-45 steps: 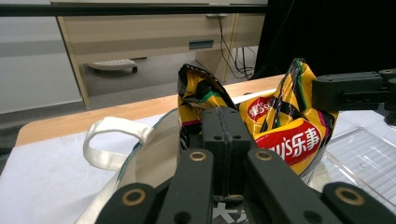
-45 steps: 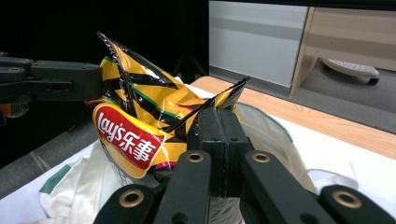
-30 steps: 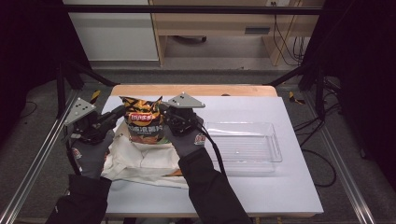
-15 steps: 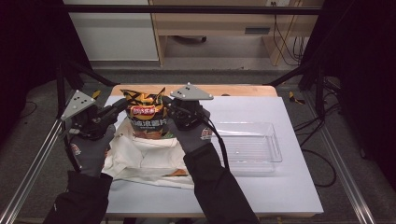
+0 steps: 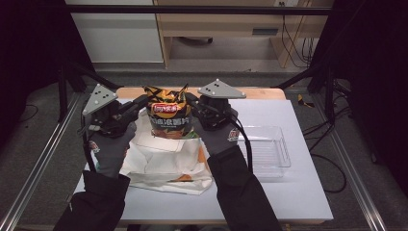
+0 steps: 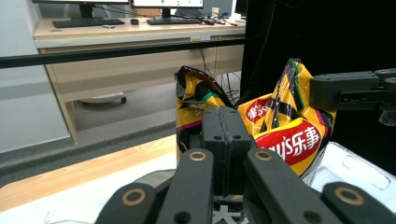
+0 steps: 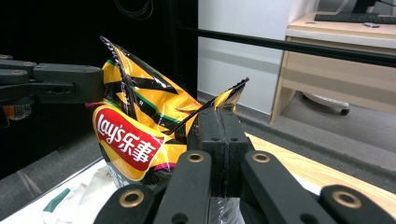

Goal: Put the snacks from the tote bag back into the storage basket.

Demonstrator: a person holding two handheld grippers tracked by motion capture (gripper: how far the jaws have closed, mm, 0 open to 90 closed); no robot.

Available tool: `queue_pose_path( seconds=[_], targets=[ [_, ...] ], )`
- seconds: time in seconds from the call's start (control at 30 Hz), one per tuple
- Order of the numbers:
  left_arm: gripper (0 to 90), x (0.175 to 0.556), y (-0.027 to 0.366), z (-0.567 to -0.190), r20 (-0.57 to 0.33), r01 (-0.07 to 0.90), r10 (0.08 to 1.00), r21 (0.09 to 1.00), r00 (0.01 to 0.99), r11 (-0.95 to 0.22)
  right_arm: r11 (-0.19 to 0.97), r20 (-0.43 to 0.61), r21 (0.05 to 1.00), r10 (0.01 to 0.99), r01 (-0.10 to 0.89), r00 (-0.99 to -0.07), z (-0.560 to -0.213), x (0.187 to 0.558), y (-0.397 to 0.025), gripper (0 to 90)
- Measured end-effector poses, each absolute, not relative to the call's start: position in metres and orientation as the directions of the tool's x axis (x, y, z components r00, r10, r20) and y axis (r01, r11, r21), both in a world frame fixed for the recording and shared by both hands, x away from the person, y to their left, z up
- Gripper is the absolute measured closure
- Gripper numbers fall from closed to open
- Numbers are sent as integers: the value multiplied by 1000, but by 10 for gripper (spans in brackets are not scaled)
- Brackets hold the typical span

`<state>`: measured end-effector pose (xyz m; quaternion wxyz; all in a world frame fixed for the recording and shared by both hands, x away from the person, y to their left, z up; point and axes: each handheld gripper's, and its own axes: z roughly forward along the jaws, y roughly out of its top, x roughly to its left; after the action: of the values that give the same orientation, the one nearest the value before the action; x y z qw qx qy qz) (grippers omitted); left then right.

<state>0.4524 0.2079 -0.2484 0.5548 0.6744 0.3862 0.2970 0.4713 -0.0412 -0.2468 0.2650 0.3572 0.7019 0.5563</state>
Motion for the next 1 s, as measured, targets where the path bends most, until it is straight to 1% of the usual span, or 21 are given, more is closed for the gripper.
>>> queue_pose_path(
  seconds=[0.6,1.0],
  targets=[
    [900,459,158,-238,-18,179,819,978,573,-105,112,15,975,830,194,-557,-235,462,-89,900],
    [900,465,119,-242,-11,179,794,976,608,-124,94,28,973,859,210,-512,-240,461,-125,900]
  ],
)
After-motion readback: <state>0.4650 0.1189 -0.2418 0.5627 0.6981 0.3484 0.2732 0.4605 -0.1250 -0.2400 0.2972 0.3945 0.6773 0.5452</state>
